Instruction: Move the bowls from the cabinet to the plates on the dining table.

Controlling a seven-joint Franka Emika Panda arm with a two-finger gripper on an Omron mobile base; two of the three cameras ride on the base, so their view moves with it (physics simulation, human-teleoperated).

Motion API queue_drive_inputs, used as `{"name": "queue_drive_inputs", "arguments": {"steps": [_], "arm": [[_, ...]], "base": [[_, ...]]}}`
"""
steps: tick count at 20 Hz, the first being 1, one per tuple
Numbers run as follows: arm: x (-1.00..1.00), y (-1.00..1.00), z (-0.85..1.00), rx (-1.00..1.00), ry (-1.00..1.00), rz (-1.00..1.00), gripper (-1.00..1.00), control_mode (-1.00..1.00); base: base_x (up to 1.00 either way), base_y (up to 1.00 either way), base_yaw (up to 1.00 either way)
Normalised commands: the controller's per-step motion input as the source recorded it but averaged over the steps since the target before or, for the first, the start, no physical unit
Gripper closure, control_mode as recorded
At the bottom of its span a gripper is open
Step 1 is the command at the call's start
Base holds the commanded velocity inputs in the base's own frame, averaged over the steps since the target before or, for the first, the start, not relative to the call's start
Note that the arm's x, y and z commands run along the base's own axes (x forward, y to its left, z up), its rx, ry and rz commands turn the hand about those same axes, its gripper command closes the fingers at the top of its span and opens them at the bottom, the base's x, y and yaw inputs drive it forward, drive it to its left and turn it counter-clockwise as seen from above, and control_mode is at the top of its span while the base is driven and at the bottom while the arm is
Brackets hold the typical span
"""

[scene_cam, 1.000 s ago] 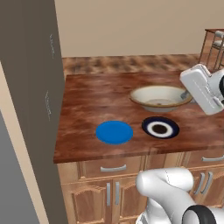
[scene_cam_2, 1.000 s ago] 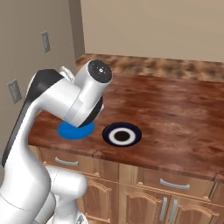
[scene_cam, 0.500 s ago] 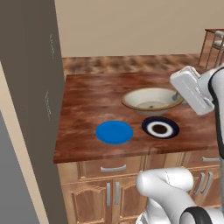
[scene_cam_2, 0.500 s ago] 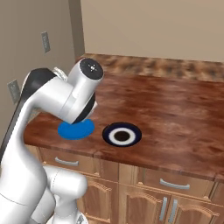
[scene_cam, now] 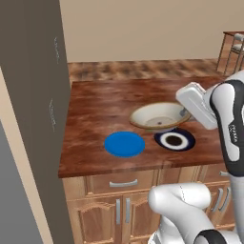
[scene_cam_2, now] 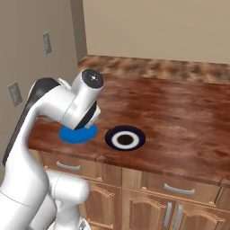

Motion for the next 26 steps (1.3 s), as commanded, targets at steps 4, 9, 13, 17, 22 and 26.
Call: {"name": "queue_drive_inputs", "arguments": {"steps": [4,9,13,17,22,26], "arm": [[0.22,0.11,-0.29,0.0,-0.01,0.0,1.0,-1.0],[0.18,0.03,-0.35,0.0,0.0,0.0,1.0,-1.0],[0.19,0.0,-0.43,0.0,0.0,0.0,1.0,-1.0],[0.14,0.0,-0.36,0.0,0.0,0.0,1.0,-1.0],[0.21,0.01,-0.15,0.0,0.01,0.0,1.0,-1.0],[0.37,0.04,0.0,0.0,0.04,0.0,1.0,-1.0]], "base": [[0.0,0.0,0.0],[0.0,0.0,0.0],[0.0,0.0,0.0],[0.0,0.0,0.0],[0.0,0.0,0.0],[0.0,0.0,0.0]]}}
